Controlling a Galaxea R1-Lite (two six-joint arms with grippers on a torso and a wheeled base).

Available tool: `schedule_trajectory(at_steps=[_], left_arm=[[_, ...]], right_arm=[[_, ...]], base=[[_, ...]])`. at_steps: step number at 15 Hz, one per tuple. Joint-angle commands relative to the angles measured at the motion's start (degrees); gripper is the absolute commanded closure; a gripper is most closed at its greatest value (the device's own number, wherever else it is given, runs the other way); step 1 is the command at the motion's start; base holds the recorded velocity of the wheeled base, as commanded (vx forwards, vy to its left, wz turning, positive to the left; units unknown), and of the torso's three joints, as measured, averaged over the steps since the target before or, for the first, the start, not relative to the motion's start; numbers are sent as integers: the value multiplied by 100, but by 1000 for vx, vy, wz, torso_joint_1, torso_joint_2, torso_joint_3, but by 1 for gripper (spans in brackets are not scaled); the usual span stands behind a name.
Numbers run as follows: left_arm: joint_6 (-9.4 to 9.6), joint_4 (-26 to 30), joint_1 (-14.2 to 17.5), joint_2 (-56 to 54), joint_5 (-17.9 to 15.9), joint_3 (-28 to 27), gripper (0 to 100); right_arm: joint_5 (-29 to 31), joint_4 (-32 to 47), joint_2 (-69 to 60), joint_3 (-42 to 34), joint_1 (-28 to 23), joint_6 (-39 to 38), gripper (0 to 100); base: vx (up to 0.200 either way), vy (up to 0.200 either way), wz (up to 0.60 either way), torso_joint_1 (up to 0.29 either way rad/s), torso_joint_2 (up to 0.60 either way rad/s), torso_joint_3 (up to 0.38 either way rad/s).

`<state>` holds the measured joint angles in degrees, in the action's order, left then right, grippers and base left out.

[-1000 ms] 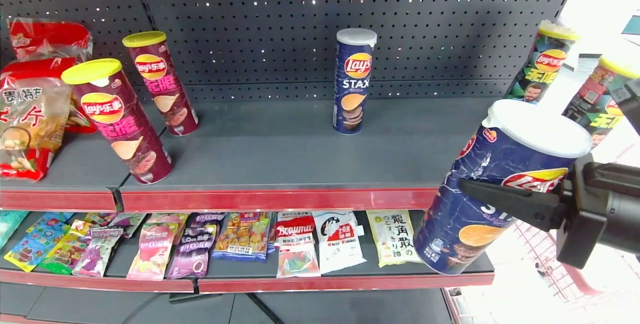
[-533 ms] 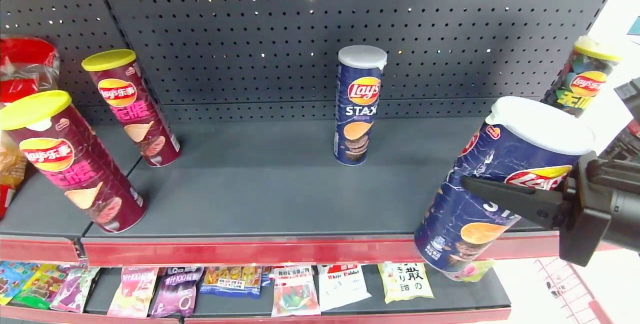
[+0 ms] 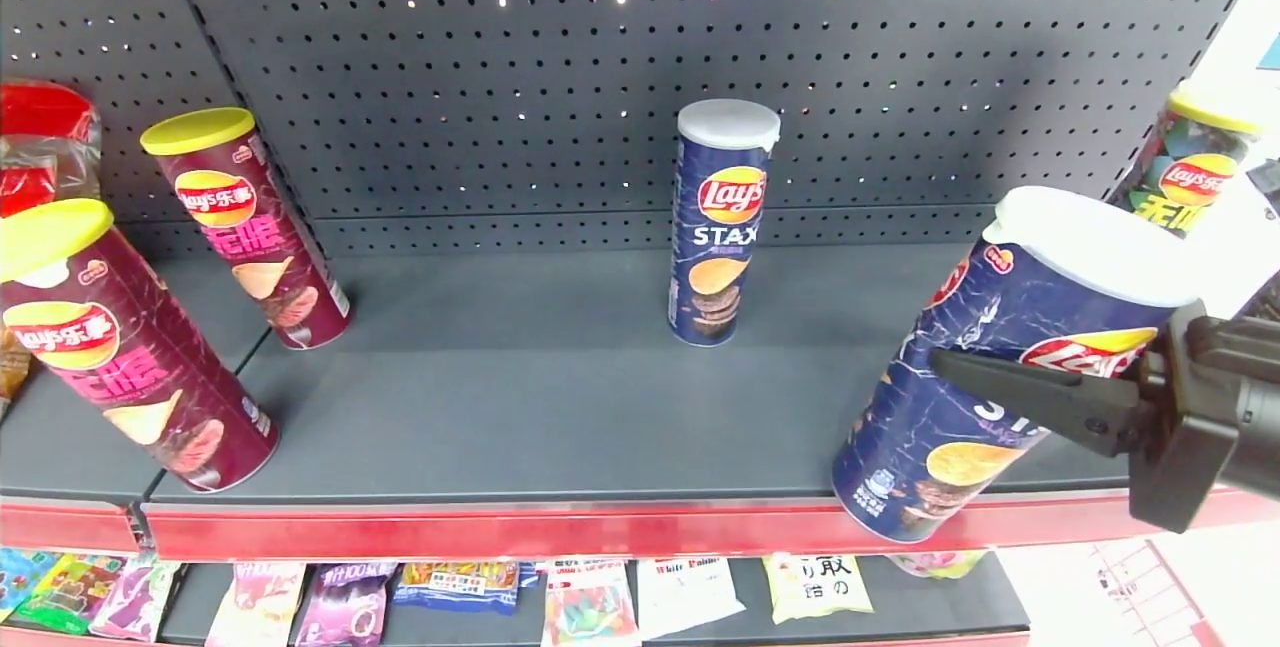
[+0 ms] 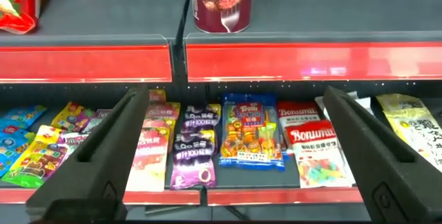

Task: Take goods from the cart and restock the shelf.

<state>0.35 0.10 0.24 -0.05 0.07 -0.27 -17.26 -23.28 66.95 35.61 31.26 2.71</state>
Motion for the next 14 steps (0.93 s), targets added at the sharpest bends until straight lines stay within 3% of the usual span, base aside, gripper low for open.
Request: schedule_trajectory(at_steps=[1, 11, 12, 13, 14], left_arm=[[0, -1, 2, 5, 1, 0, 0], [17, -1, 2, 5, -25, 0, 0], [9, -1, 2, 5, -78, 0, 0], [9, -36, 2, 22, -359, -193, 0], [9, -36, -16, 374, -640, -694, 0]], right_arm=[[4, -9, -24, -1, 3, 2, 100], [4, -1, -253, 7, 12, 11, 100], [4, 26, -358, -1, 30, 11, 100], [12, 26, -385, -1, 30, 11, 100], [12, 34, -393, 7, 30, 11, 100]], base=[[0, 0, 0, 0, 0, 0], [0, 0, 0, 0, 0, 0], [0, 0, 0, 0, 0, 0], [0, 0, 0, 0, 0, 0], [0, 0, 0, 0, 0, 0]])
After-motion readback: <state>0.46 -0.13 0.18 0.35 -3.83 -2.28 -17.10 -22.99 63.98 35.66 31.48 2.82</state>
